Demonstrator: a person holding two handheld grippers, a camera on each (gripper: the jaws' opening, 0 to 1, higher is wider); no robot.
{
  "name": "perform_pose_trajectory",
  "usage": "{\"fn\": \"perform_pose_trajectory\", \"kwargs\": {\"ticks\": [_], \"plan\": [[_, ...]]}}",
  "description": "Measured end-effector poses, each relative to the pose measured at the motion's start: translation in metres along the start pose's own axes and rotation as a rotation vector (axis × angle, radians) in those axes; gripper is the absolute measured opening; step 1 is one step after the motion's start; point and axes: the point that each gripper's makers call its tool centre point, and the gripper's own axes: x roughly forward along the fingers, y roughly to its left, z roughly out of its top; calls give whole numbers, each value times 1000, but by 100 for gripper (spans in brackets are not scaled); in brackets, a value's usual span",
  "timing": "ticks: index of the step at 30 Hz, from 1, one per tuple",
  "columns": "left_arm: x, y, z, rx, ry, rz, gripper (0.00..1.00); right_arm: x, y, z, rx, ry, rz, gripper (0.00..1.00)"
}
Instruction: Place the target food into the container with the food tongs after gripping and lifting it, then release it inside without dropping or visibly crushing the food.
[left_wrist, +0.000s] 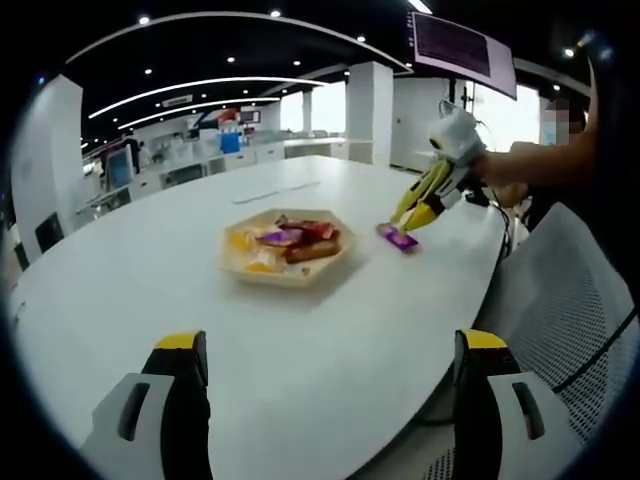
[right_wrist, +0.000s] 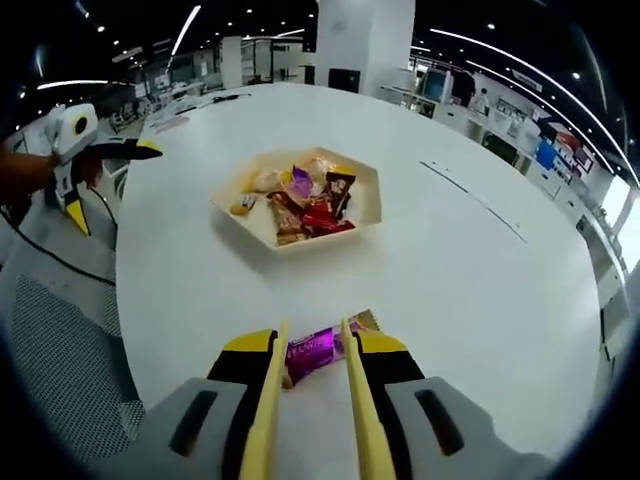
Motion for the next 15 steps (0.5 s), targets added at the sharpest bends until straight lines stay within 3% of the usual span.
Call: {"fn": "perform_pose_trajectory", "kwargs": {"ticks": [9, 15], "plan": [[1, -1, -3, 4, 11, -11, 99, -7, -13, -23, -43, 57, -9, 29], [2, -3, -3, 3, 17, -19, 99, -17, -24, -31, 15, 60, -20, 29]]}}
